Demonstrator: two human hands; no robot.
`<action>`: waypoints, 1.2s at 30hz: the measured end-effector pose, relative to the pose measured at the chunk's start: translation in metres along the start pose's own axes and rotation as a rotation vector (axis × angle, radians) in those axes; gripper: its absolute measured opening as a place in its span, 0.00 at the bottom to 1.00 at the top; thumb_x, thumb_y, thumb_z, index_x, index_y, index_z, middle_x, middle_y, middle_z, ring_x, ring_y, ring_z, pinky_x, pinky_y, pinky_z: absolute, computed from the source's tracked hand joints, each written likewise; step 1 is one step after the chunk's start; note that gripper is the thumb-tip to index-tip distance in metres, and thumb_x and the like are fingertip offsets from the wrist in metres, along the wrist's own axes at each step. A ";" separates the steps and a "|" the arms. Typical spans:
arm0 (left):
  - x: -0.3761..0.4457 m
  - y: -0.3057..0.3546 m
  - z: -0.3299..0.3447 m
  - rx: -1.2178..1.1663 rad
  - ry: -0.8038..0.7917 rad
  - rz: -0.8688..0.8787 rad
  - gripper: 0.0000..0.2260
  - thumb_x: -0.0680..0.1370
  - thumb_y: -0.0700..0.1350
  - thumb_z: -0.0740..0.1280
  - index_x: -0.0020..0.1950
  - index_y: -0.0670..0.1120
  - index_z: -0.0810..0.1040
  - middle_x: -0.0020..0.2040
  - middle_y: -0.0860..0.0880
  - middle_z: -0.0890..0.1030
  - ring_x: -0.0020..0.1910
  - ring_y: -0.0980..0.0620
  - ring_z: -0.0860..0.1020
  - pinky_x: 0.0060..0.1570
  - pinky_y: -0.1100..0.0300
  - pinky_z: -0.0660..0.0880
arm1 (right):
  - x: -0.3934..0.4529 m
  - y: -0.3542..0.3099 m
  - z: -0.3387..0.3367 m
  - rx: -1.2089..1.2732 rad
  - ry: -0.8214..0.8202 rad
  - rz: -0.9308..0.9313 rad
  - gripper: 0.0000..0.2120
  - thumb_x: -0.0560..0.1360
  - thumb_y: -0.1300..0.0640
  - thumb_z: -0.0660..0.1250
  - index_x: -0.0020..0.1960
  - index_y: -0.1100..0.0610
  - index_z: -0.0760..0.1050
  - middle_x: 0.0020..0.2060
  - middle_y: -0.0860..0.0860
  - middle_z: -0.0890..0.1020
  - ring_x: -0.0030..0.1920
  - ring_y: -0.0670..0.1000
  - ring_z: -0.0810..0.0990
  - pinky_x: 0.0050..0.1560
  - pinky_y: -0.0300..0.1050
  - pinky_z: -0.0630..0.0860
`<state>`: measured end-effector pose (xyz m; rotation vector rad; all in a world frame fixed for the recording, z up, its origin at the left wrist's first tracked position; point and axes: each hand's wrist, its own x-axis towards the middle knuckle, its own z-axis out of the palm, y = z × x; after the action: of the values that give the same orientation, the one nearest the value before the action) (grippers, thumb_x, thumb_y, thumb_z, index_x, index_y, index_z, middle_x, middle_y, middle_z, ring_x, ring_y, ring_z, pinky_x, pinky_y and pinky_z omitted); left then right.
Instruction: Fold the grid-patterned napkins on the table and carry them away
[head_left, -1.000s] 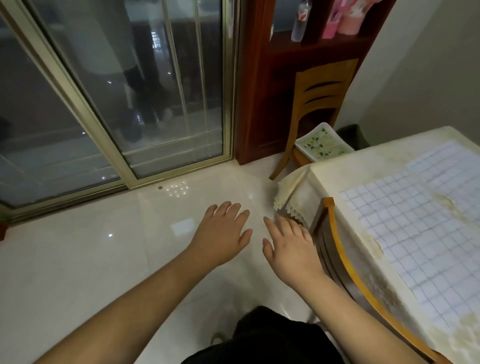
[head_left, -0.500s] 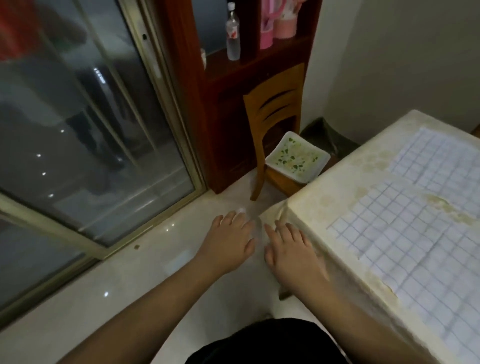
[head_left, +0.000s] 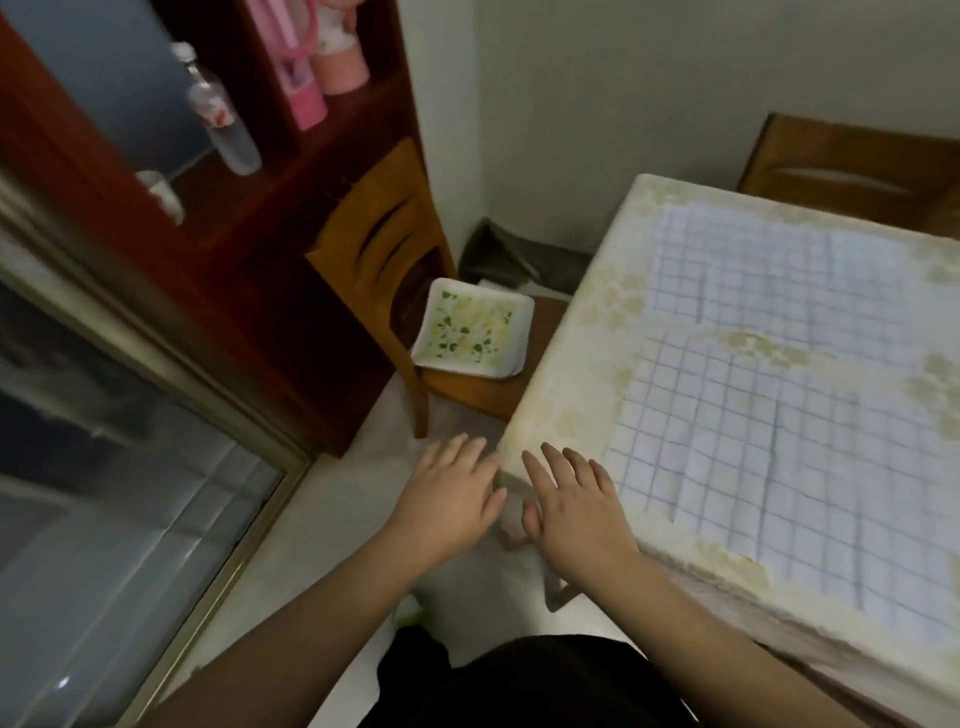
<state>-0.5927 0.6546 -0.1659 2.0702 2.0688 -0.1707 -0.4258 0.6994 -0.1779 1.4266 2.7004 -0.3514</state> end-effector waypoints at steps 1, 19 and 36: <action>0.012 -0.007 0.000 0.000 -0.012 0.040 0.27 0.81 0.58 0.47 0.77 0.49 0.62 0.77 0.46 0.63 0.76 0.45 0.59 0.74 0.47 0.55 | 0.007 0.000 0.000 -0.002 0.000 0.041 0.27 0.72 0.47 0.53 0.64 0.56 0.78 0.60 0.57 0.81 0.58 0.61 0.80 0.58 0.59 0.77; 0.162 -0.050 -0.038 0.092 -0.020 0.727 0.25 0.83 0.56 0.50 0.78 0.49 0.58 0.79 0.48 0.58 0.78 0.48 0.53 0.74 0.49 0.51 | 0.074 -0.032 -0.008 0.168 0.048 0.755 0.43 0.67 0.39 0.31 0.79 0.50 0.53 0.77 0.52 0.59 0.76 0.54 0.59 0.74 0.53 0.56; 0.276 0.004 -0.010 0.310 -0.161 0.977 0.25 0.83 0.53 0.53 0.79 0.49 0.56 0.79 0.47 0.57 0.78 0.48 0.55 0.74 0.51 0.52 | 0.121 0.034 0.066 0.427 0.015 0.982 0.30 0.78 0.44 0.44 0.78 0.54 0.52 0.78 0.59 0.54 0.77 0.58 0.55 0.75 0.56 0.54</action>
<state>-0.5873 0.9258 -0.2189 2.8578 0.7980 -0.4800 -0.4697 0.7998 -0.2671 2.5978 1.6377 -0.8192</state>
